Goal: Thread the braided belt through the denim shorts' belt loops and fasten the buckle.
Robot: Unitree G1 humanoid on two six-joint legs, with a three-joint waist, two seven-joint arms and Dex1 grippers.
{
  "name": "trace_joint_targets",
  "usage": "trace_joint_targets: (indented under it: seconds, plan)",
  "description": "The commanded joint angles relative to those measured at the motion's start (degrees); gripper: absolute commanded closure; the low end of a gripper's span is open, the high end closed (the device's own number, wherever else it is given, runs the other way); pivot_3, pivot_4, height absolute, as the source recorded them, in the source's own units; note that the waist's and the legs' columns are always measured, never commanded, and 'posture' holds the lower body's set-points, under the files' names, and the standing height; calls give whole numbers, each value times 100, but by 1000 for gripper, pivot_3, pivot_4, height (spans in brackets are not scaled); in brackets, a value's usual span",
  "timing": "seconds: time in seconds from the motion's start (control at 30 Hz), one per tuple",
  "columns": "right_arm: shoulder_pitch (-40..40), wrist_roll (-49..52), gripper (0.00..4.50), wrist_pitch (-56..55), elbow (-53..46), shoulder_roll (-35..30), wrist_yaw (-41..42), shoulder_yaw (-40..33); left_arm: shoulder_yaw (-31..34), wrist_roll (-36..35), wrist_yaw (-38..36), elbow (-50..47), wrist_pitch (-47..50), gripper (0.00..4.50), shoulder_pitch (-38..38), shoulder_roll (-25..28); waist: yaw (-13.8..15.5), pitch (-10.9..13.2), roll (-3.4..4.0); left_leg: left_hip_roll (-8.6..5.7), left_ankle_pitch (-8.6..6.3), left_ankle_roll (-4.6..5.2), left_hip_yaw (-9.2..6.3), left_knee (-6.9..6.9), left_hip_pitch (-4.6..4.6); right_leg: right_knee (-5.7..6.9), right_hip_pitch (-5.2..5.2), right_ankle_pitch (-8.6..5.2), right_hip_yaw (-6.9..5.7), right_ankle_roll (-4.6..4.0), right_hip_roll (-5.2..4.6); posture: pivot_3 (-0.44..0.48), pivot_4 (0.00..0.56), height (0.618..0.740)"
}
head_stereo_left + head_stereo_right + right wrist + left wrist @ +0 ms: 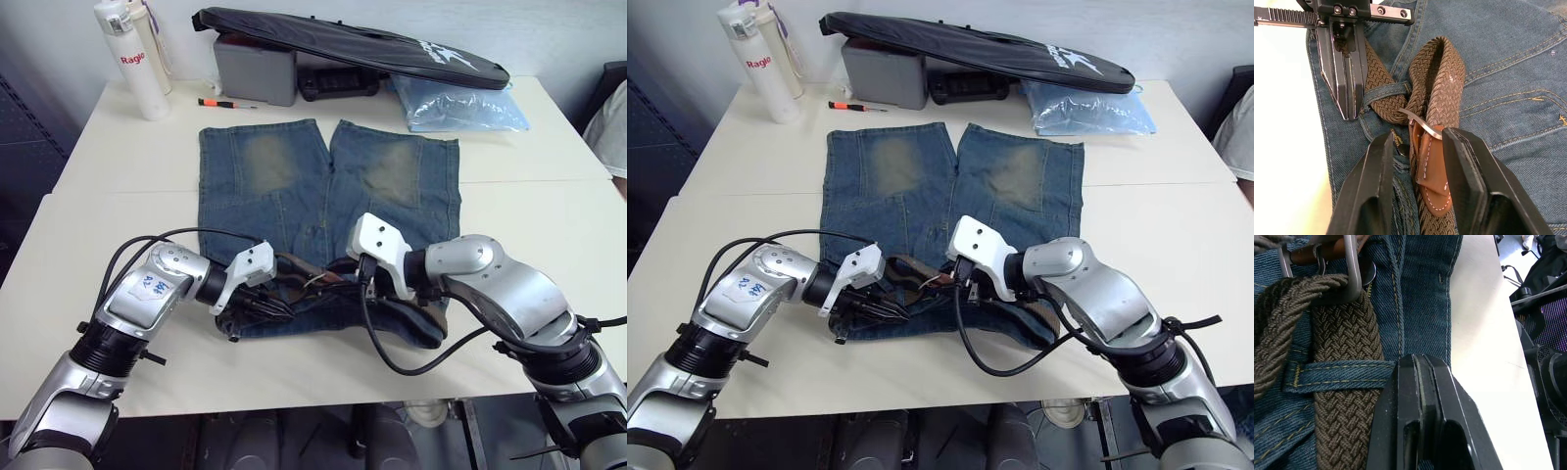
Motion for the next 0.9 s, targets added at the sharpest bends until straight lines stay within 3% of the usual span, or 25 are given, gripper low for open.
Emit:
trace_joint_targets:
  seconds: [0.03,0.37,0.47,0.53,0.57,0.9]
  plan:
    - [20,-20,2635,15,-86,68,-92,-32,112,-49,-18,-97,1,4500,-9,107,0,0,0,0,0,0,0,0,0,0,0,0,0,0,0,0,150,740]
    - [119,29,2635,393,248,122,-185,-46,96,-33,-26,-74,-34,4500,-74,130,-6,0,0,0,0,0,0,-1,0,0,0,0,0,0,0,0,150,740]
    - [110,105,3413,529,227,154,-193,-115,104,-32,-23,-85,-37,4500,-65,143,-6,0,0,0,0,0,0,-1,0,0,0,0,0,0,0,0,150,740]
    - [101,153,4364,593,204,167,-194,-164,107,-35,-20,-97,-34,4500,-57,150,-6,0,0,0,0,0,0,-1,0,0,0,0,0,0,0,0,150,740]
    - [92,211,4490,650,182,167,-182,-228,106,-35,-17,-94,-35,4500,-55,148,-6,0,0,0,0,0,0,-1,0,0,0,0,0,0,0,0,150,740]
    - [103,917,4490,1252,168,241,-156,-906,41,1,-7,2,-93,4500,-98,72,3,0,0,0,-1,1,0,-1,-1,-1,0,0,0,0,0,0,150,740]
